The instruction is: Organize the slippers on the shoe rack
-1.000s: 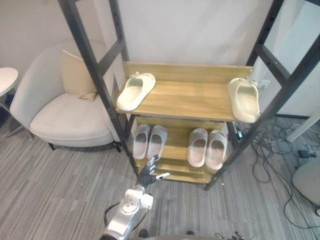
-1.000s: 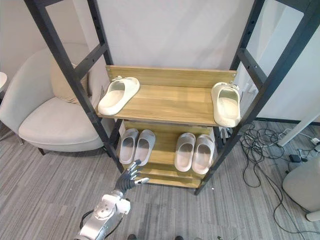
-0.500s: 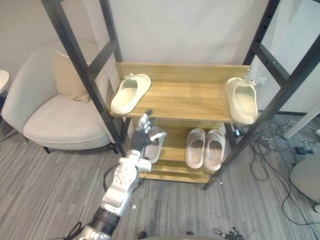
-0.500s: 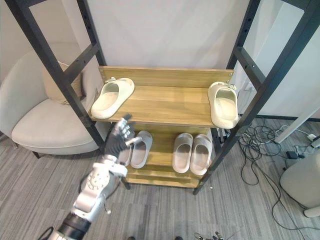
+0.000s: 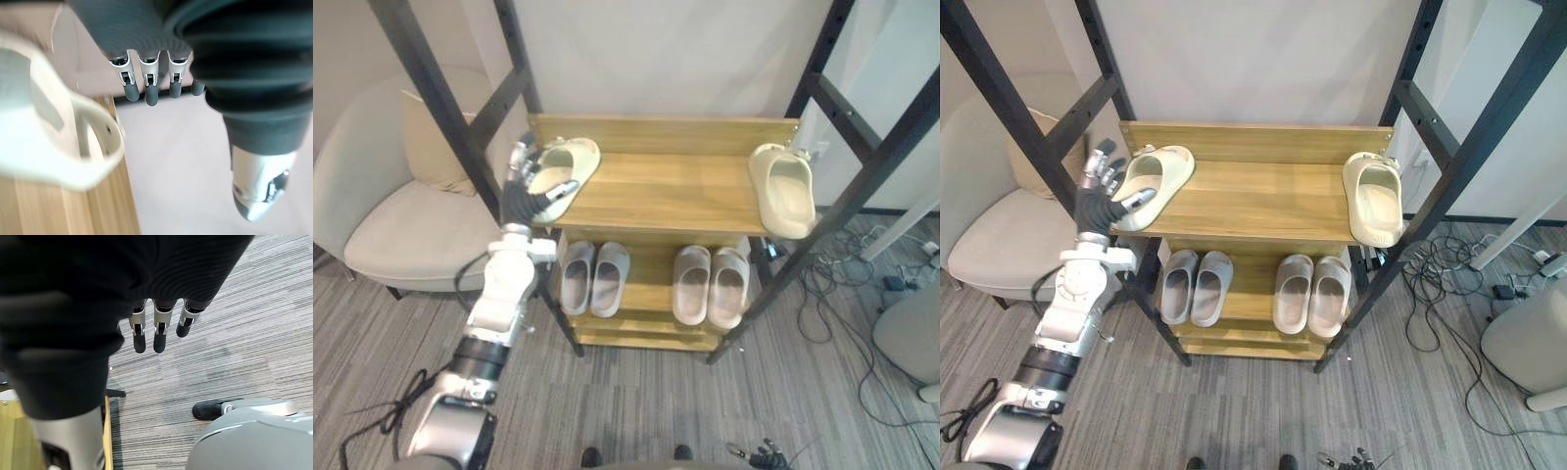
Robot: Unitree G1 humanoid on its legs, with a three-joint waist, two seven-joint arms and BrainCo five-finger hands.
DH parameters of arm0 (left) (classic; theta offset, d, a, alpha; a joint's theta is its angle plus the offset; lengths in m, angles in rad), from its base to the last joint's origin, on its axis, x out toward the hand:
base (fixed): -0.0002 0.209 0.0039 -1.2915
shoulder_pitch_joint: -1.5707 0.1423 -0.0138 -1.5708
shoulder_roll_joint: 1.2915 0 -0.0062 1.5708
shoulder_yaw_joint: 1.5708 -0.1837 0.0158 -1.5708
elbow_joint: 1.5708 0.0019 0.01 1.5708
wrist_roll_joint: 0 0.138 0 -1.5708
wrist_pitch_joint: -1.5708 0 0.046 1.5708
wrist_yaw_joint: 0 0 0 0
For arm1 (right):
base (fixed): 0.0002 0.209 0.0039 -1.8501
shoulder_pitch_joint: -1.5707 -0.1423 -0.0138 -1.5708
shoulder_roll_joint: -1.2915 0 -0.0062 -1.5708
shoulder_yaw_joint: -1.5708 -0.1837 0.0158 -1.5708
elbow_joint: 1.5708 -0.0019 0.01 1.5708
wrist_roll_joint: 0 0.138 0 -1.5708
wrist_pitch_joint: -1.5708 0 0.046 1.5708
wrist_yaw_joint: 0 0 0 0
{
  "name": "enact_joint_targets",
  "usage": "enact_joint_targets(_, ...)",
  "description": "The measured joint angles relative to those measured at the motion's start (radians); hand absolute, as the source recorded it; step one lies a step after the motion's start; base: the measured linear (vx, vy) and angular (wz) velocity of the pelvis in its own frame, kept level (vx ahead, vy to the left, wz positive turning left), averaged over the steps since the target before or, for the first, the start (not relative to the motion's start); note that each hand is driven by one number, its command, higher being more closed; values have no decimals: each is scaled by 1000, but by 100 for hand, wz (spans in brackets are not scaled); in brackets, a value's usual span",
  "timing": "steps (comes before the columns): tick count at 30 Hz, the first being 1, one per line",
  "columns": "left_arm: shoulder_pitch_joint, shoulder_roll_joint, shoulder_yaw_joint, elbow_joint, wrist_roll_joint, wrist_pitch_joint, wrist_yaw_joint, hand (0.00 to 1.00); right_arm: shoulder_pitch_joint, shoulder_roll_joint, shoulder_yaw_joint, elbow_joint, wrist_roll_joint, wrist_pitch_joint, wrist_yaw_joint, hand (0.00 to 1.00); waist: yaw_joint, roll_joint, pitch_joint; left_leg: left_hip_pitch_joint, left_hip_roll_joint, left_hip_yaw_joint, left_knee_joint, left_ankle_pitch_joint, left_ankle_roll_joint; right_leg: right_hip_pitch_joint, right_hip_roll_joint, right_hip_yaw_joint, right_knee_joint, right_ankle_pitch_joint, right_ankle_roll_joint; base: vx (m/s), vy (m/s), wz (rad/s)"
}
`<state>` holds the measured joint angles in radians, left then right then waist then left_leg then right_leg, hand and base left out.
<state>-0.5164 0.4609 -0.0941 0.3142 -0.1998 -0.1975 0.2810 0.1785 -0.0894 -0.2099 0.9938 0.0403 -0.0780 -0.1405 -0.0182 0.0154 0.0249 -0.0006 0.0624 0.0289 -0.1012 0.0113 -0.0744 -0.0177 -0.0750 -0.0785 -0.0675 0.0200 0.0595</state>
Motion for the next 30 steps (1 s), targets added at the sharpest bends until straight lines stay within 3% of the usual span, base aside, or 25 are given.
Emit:
enact_joint_targets(8, -134, 72, -13, 145, -23, 13, -19, 0, -5, 1, 7, -30, 0, 1, 7, 0, -24, 10, 10, -18, -1, 4, 0, 0, 0, -22, 1, 8, 1, 0, 0, 17, -3, -2)
enact_joint_targets(17, -209, 99, -60, 230, -25, 39, -37, 0, -1, 6, 16, -39, 1, 0, 12, 0, -26, 11, 13, -17, 0, 19, 0, 0, 0, -28, 1, 16, 9, -2, -3, 3, -1, -1)
enact_joint_targets(30, -366, 101, -122, 376, 122, 90, -73, 0, 20, 12, 24, -118, 41, -2, 13, 0, -13, 17, 14, -55, 6, 52, 0, 4, -2, -93, 3, 44, 42, -2, -2, 0, -1, -6)
